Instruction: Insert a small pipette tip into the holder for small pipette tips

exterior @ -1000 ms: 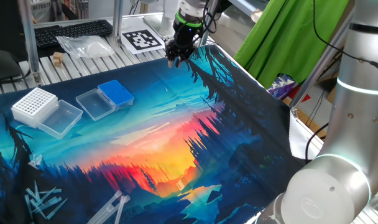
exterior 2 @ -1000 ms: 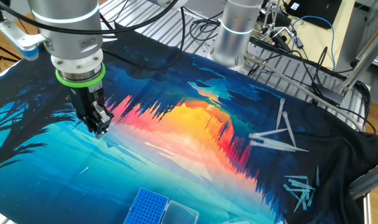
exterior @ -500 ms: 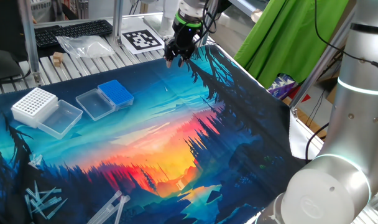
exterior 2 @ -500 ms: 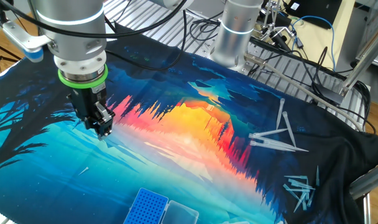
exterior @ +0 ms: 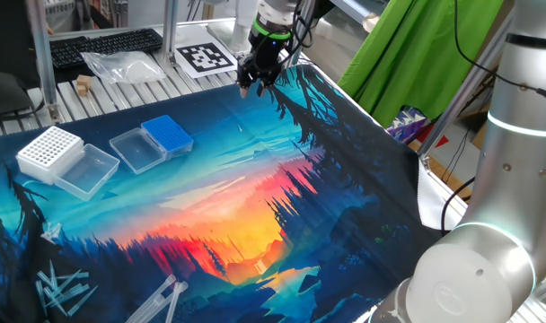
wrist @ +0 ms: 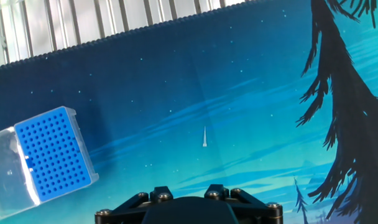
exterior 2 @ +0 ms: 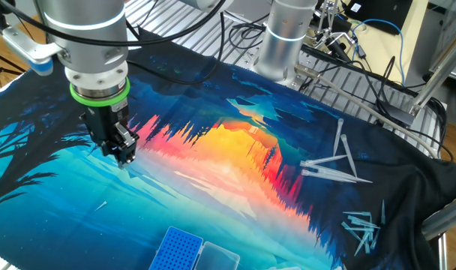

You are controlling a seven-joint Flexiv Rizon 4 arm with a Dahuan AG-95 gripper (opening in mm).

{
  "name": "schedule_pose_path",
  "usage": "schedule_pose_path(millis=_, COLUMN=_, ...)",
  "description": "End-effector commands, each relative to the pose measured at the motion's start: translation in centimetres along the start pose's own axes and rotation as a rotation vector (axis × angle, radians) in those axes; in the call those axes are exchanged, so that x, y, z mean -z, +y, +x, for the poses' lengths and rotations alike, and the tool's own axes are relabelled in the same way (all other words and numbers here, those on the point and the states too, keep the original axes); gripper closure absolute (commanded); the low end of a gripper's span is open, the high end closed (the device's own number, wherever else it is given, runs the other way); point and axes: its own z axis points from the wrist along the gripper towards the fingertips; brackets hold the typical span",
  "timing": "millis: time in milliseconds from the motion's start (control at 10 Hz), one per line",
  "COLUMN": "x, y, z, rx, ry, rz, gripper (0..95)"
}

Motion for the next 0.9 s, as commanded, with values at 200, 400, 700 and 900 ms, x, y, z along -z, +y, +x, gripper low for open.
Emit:
schedule_pose_path(millis=200, x=0.01, y=-0.01, z=0.01, rx=0.014, ry=-0.001, rz=-0.001, gripper=57.0)
schedule_pose_path(millis=400, x=0.01, y=-0.01, z=0.01, rx=0.021, ry=-0.001, rz=-0.002, gripper=57.0)
schedule_pose_path(millis=700, x=-0.14, y=-0.20, z=-0.25, rx=0.023, ry=0.000, rz=-0.003, gripper=57.0)
schedule_pose_path(millis=900, x=-0.29, y=-0.41, z=-0.54, rx=0.031, ry=-0.001, rz=-0.003, gripper=57.0)
